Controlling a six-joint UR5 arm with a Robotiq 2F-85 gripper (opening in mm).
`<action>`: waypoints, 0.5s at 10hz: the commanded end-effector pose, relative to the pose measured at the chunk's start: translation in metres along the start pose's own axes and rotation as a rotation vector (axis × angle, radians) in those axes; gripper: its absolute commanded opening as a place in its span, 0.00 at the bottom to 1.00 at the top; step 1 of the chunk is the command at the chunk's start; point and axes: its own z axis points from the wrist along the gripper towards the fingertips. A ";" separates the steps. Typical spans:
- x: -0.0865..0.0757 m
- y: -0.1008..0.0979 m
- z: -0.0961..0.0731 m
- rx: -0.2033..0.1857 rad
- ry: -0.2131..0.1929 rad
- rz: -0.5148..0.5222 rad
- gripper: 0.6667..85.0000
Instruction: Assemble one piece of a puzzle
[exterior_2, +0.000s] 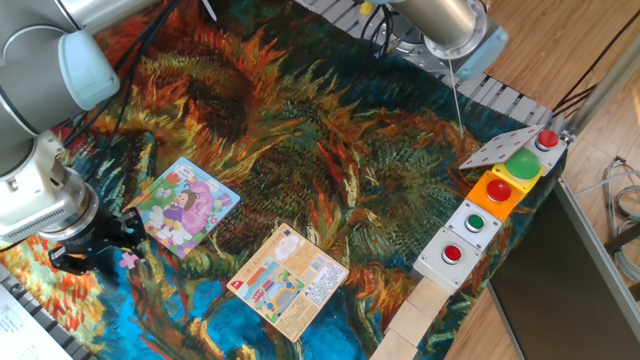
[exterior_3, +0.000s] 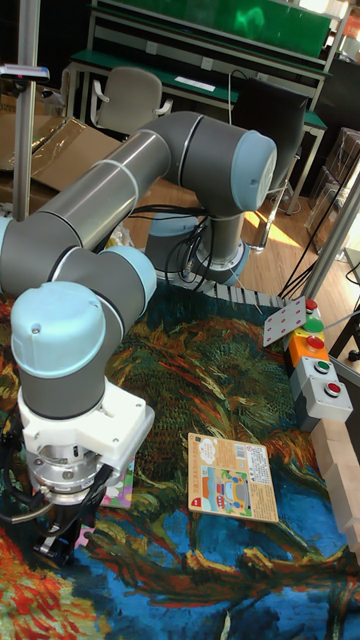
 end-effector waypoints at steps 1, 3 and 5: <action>-0.005 0.002 -0.003 -0.002 -0.021 0.017 0.60; -0.004 0.001 -0.002 0.004 -0.017 0.017 0.59; -0.004 0.003 -0.001 0.003 -0.022 0.023 0.59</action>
